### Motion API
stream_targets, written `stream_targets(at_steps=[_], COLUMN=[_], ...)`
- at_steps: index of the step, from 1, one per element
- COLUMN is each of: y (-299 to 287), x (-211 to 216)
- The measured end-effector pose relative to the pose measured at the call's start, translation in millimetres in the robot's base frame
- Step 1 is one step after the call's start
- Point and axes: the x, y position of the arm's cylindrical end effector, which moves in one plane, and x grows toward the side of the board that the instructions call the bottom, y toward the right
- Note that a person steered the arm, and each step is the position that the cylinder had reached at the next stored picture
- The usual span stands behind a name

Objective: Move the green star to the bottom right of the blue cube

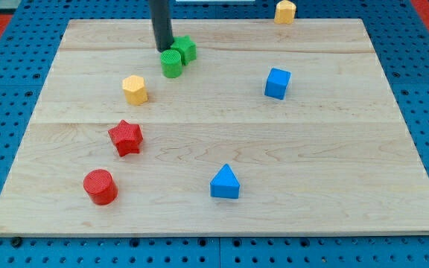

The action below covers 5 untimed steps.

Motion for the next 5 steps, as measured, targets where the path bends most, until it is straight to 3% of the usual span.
stream_targets(at_steps=[2,4,5], y=[53.8,161.0,186.5], x=[0.0,0.0,-2.0])
